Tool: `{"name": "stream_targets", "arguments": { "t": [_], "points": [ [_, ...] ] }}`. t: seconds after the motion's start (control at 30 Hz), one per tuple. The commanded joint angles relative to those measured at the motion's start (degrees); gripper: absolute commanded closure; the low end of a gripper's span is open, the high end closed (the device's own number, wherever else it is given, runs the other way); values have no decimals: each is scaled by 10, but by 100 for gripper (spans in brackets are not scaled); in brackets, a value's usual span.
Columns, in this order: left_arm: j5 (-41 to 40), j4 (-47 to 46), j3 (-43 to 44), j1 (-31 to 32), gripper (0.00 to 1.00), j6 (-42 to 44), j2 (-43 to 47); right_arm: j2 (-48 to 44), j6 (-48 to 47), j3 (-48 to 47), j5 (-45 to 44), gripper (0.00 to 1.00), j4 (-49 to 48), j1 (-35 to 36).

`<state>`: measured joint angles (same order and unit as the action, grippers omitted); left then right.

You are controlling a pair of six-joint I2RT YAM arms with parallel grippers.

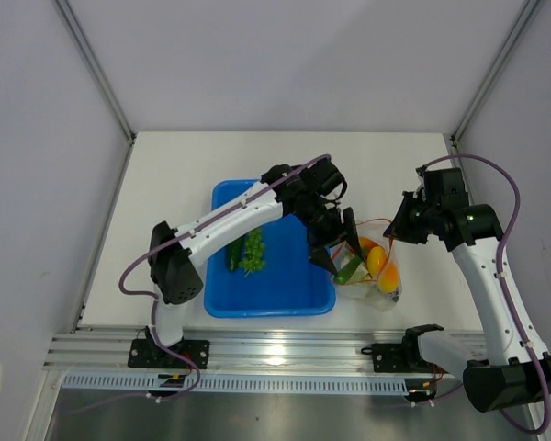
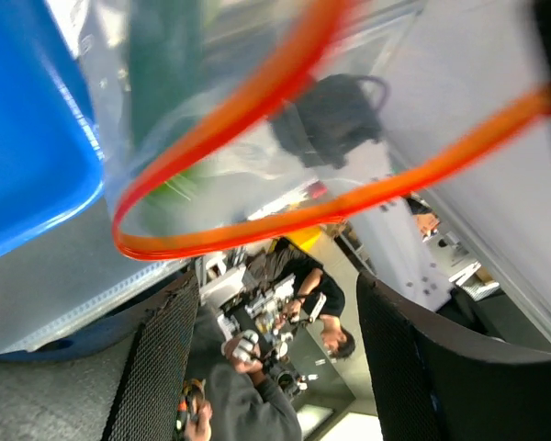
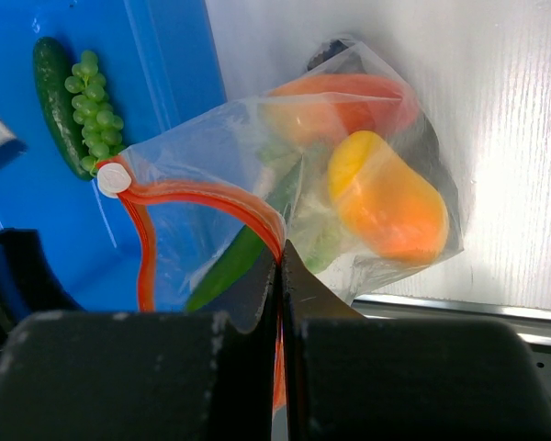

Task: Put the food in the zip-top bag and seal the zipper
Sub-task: Place the fake vegetable in the zipper food storage bag.

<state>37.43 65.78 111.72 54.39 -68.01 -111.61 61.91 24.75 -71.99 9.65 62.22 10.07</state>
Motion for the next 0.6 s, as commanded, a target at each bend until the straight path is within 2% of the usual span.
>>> {"name": "stream_targets", "arguments": {
  "t": [0.0, 0.1, 0.23, 0.3, 0.4, 0.57],
  "points": [
    [-3, 31, 75, -15, 29, -66, 2, -14, -1, 0, -5, 100, -20, 4],
    [-21, 42, 112, -24, 29, -38, 3, -14, 0, 1, -6, 100, -19, 5],
    [-38, 27, 105, -44, 29, 28, 31, -14, 1, 0, -6, 100, -20, 8],
    [-60, 9, 79, -50, 28, 50, 70, -14, 1, 0, -7, 100, -19, 8],
    [-128, -31, 30, -65, 23, 95, 133, -15, 3, 0, -6, 100, -17, 9],
    [-231, -8, -21, -92, 18, 164, 183, -17, 3, 0, -8, 100, -15, 9]
  ]
}}
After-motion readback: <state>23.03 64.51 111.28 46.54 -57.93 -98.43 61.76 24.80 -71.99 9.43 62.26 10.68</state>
